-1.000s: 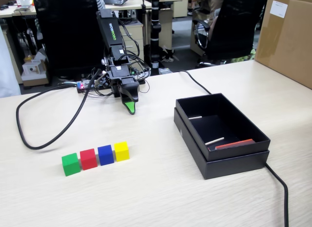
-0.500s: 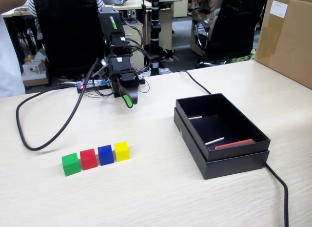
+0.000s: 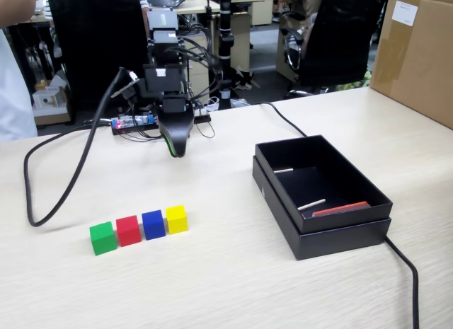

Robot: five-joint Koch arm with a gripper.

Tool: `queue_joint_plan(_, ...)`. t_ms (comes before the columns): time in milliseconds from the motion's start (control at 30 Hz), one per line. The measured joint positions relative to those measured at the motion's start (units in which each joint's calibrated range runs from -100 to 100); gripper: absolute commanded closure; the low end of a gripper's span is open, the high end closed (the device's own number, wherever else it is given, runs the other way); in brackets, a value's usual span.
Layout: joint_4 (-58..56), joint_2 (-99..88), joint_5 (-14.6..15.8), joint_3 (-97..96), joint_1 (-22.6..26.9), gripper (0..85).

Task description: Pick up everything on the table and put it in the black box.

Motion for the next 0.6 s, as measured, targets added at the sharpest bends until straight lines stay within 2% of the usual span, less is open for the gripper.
queue_joint_plan(67,0.0,6.9,-2.2,6.8,-2.2,40.8)
queue_joint_plan(267,-2.9,21.6,-5.8,20.0,-5.6,40.7)
queue_joint_plan(400,-8.4,31.5,-7.6,29.6,-7.4,40.8)
queue_joint_plan(600,-9.3,43.2,-10.1,36.3,-9.7,40.7)
